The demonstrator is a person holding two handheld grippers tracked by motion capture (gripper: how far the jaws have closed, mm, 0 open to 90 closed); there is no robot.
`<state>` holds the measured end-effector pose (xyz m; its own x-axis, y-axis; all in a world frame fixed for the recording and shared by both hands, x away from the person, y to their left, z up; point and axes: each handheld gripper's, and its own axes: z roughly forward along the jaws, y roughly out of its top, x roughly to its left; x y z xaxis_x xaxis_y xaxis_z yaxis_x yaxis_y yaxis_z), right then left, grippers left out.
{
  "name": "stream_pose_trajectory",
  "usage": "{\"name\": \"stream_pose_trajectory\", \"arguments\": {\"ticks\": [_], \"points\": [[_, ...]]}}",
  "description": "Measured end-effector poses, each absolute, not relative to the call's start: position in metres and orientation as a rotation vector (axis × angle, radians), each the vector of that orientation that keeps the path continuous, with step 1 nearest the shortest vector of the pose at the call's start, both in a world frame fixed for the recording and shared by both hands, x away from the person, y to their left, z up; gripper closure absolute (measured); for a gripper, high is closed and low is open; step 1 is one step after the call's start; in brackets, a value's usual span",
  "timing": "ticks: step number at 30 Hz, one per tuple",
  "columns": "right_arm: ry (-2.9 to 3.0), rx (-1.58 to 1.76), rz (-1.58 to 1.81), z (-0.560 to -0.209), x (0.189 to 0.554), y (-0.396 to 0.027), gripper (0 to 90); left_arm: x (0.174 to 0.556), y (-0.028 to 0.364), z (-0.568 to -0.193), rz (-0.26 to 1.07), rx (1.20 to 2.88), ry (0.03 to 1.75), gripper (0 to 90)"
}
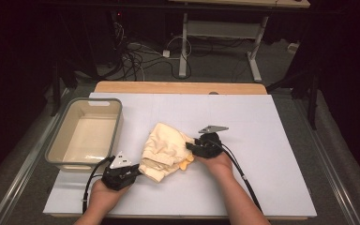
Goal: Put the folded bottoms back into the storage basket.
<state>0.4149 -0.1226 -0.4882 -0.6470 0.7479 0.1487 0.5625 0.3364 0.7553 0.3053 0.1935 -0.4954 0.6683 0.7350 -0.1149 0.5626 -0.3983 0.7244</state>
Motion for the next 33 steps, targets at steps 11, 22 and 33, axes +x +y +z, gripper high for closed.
{"name": "stream_pose_trajectory", "arguments": {"ticks": [11, 22, 33], "points": [[2.335, 1.101, 1.215, -0.488, 0.407, -0.122, 82.5, 0.305, 0.194, -0.495, 0.28, 2.113, 0.992, 76.3], [2.288, 1.063, 1.227, -0.487, 0.4, -0.122, 83.2, 0.305, 0.194, -0.495, 0.278, 2.118, 0.992, 76.4], [2.287, 1.063, 1.225, -0.487, 0.401, -0.122, 83.0, 0.311, 0.188, -0.486, 0.255, 2.19, 1.033, 76.6]]}}
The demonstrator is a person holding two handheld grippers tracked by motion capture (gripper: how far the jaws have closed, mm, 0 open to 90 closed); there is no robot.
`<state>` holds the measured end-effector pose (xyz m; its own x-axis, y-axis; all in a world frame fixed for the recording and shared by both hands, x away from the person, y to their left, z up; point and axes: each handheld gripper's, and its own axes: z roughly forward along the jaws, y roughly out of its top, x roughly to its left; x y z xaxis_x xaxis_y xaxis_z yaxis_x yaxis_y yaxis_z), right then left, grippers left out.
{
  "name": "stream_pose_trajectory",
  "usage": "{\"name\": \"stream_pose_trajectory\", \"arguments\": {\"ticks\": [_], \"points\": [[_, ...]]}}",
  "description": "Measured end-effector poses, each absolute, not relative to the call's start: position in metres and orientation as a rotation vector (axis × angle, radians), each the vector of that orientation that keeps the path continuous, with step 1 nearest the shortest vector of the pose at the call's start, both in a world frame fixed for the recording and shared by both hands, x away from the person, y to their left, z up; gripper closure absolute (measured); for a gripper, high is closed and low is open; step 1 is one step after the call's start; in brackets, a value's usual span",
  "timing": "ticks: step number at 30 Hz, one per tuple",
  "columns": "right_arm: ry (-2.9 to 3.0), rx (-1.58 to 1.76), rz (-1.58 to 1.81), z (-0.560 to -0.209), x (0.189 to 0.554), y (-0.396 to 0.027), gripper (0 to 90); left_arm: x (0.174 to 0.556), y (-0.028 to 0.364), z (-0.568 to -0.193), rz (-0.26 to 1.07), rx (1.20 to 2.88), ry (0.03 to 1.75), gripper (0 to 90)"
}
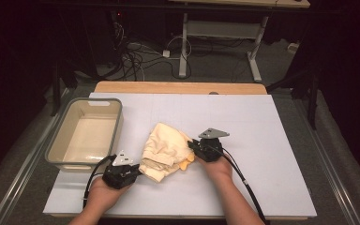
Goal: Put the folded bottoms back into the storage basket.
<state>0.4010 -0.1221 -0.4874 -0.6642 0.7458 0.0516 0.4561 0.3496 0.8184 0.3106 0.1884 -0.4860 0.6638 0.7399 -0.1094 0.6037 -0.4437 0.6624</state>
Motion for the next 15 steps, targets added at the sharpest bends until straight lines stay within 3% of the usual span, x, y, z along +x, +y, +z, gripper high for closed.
{"name": "stream_pose_trajectory", "arguments": {"ticks": [15], "points": [[2.28, 1.061, 1.224, -0.487, 0.4, -0.122, 82.8, 0.331, 0.175, -0.469, 0.154, 2.393, 1.062, 76.6]]}}
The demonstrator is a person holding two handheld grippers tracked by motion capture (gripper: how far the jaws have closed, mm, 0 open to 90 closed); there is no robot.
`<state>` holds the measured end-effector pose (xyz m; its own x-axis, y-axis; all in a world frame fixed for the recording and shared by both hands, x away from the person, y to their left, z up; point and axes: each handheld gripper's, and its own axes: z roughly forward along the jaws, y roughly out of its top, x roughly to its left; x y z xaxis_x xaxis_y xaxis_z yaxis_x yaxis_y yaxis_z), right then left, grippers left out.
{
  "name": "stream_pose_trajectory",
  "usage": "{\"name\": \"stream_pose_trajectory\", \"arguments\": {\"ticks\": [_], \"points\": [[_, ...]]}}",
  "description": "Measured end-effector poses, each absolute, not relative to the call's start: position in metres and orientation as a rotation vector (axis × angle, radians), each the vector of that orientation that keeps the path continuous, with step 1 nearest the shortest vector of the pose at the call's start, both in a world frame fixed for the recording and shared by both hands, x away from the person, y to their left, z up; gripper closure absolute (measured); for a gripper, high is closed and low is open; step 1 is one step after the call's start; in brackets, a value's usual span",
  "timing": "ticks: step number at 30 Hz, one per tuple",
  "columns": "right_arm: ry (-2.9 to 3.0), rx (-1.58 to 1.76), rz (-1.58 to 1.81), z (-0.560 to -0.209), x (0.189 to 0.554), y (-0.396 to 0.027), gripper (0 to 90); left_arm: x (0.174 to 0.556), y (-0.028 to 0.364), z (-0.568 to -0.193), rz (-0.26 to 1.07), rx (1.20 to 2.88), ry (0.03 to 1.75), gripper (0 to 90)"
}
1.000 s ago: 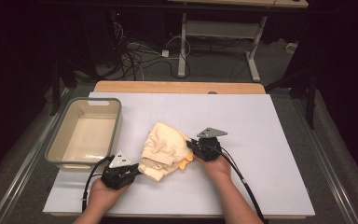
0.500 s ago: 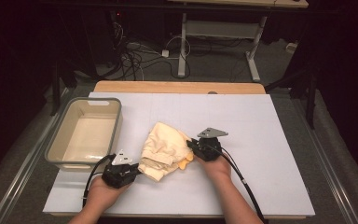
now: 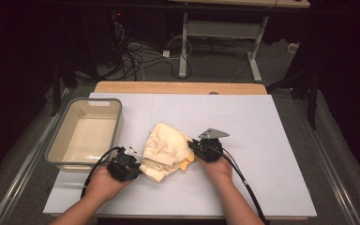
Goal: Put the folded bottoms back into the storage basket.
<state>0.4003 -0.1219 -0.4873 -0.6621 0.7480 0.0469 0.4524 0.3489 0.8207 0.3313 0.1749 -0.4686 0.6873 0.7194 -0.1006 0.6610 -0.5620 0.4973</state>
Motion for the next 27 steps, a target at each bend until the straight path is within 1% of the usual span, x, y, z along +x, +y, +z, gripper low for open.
{"name": "stream_pose_trajectory", "arguments": {"ticks": [17, 27], "points": [[2.275, 1.061, 1.227, -0.487, 0.399, -0.122, 82.8, 0.348, 0.163, -0.459, 0.071, 2.553, 1.055, 76.6], [2.271, 1.052, 1.227, -0.487, 0.399, -0.122, 82.9, 0.355, 0.157, -0.455, 0.037, 2.615, 1.054, 76.6]]}}
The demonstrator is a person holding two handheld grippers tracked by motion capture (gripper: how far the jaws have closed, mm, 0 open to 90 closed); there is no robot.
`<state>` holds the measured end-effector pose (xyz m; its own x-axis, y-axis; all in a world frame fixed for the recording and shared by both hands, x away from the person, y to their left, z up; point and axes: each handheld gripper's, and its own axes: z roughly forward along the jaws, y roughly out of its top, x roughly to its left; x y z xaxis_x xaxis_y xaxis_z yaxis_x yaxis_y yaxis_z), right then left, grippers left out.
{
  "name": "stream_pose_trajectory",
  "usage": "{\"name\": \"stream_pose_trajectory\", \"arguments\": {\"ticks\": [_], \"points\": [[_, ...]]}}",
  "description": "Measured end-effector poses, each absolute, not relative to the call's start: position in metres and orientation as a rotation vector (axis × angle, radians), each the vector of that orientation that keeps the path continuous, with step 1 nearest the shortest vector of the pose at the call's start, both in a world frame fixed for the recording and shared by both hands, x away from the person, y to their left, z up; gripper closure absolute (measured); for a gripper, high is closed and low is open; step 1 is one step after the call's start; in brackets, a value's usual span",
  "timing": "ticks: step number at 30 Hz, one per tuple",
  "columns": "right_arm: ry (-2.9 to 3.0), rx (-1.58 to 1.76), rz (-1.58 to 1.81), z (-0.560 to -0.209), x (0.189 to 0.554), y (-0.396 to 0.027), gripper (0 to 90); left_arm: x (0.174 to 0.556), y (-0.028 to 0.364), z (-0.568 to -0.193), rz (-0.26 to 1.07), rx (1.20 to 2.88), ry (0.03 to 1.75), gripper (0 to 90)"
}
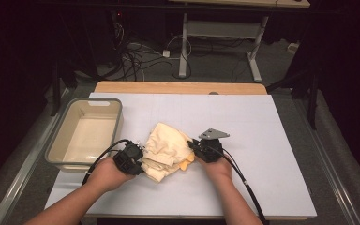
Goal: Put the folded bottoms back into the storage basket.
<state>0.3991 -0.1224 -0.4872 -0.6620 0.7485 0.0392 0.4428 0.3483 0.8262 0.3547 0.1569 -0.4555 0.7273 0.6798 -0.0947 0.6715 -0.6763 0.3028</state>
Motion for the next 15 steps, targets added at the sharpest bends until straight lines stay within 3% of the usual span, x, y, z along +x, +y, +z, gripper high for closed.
{"name": "stream_pose_trajectory", "arguments": {"ticks": [15], "points": [[2.25, 1.029, 1.219, -0.4856, 0.3963, -0.1208, 83.0, 0.3624, 0.1529, -0.4462, -0.025, 2.669, 1.08, 76.8]]}}
